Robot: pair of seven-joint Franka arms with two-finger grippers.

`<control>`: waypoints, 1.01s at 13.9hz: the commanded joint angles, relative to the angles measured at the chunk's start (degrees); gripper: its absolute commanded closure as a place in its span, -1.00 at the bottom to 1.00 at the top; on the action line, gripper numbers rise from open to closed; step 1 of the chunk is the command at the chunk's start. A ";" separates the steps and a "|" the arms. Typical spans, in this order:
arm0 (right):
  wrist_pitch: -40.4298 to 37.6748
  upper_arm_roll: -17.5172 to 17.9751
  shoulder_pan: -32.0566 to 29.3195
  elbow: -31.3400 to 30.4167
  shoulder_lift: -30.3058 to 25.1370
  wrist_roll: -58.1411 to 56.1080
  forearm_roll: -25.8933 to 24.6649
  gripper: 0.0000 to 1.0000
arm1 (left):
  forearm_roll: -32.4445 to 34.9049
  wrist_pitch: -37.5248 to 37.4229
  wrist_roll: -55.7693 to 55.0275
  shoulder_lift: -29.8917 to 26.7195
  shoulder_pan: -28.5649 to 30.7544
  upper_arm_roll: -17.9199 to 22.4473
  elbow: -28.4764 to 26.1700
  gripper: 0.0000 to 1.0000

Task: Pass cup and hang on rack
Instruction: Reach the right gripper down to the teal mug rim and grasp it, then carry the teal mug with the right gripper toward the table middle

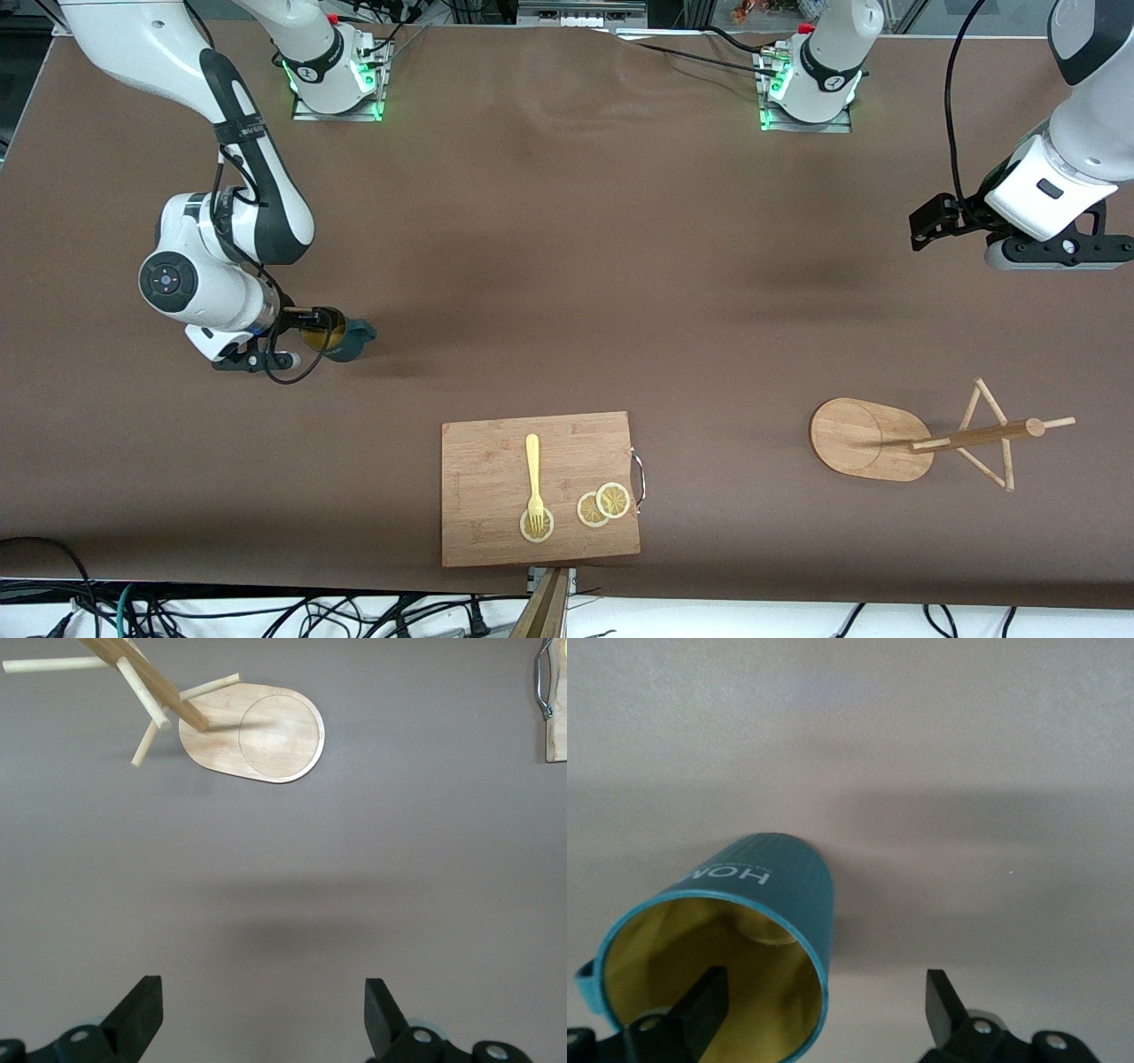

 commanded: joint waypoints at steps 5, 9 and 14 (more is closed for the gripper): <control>0.59 -0.22 0.23 -0.25 -0.73 0.74 0.88 1.00 | -0.87 -0.08 0.68 0.23 0.15 -0.12 0.71 -1.00; 0.50 -0.14 0.32 1.58 -0.91 0.21 0.97 1.00 | -0.87 -0.08 0.68 0.23 0.15 -0.21 0.71 -1.00; -6.95 6.00 1.54 11.15 -0.91 8.15 1.06 1.00 | -0.87 -0.08 0.68 0.23 0.15 -0.21 0.71 -1.00</control>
